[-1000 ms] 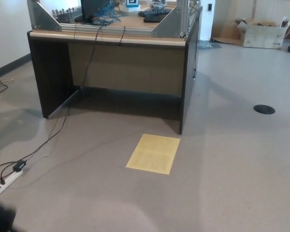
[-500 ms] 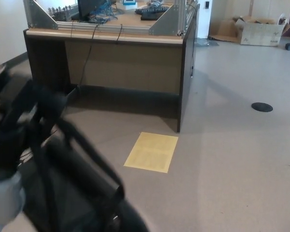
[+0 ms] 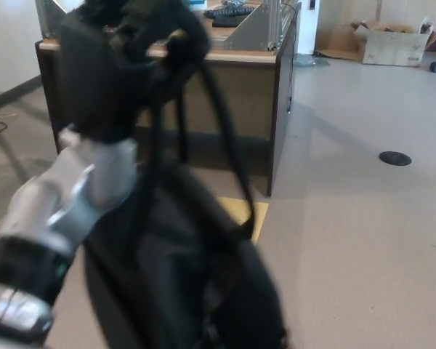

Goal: A person hands over a black lunchbag to the robot and the robot uses its left hand to grab the strips of the lunchbag, the gives it back to the person.

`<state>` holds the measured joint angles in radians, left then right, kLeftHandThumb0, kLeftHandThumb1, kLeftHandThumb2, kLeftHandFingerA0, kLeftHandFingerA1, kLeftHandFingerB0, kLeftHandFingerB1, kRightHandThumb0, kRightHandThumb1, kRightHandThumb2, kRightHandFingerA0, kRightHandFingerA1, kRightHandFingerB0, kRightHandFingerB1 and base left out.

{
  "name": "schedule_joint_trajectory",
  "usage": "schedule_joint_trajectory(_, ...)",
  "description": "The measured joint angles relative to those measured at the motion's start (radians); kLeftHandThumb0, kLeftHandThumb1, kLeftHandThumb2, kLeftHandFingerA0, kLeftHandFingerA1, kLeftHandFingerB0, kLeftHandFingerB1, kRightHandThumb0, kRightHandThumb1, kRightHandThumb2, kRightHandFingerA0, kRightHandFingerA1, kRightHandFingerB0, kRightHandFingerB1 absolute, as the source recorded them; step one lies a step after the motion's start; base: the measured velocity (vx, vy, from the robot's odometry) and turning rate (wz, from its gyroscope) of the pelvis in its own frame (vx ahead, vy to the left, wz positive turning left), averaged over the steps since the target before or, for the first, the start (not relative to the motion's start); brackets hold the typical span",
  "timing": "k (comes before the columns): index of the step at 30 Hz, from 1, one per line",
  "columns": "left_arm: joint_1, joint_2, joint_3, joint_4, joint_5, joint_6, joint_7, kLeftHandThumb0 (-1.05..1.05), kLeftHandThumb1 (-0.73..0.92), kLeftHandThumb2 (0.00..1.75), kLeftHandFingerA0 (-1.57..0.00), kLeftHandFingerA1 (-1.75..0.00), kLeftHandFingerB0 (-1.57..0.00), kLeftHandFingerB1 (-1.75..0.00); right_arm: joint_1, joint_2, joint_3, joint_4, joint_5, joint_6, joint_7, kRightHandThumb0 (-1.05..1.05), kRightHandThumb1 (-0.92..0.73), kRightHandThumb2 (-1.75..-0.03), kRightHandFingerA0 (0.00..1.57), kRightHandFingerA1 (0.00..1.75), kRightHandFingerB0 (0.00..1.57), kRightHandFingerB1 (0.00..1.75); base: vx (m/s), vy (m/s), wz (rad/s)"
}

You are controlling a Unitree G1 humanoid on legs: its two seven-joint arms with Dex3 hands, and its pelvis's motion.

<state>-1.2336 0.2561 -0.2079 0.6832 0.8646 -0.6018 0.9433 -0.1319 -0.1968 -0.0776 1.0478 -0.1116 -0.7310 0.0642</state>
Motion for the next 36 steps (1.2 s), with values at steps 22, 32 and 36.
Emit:
schedule_joint_trajectory(22,-0.449,-0.186,-0.354,0.480,0.074,0.067,0.006,-0.27,0.62,0.55,-0.72,-1.72,-0.61,-1.61,-0.013,-0.003,-0.007,-0.012,0.004,0.024,0.016,-0.72,-0.76,-0.64,0.57,0.45,0.50,0.42,0.00,0.000,0.00)
schedule_joint_trajectory(32,-0.448,-0.191,-0.379,0.493,0.074,0.075,0.048,-0.38,0.45,0.81,-1.07,-1.36,-0.79,-1.17,-0.021,-0.003,-0.006,-0.017,0.004,0.030,0.017,-0.71,-0.73,-0.64,0.57,0.47,0.51,0.44,0.00,0.000,0.00)
schedule_joint_trajectory(36,-0.442,-0.191,-0.385,0.485,0.073,0.074,0.052,-0.31,0.59,0.59,-0.77,-1.64,-0.69,-1.39,-0.023,-0.003,-0.007,-0.017,0.004,0.031,0.017,-0.68,-0.77,-0.63,0.57,0.45,0.54,0.44,0.00,0.000,0.00)
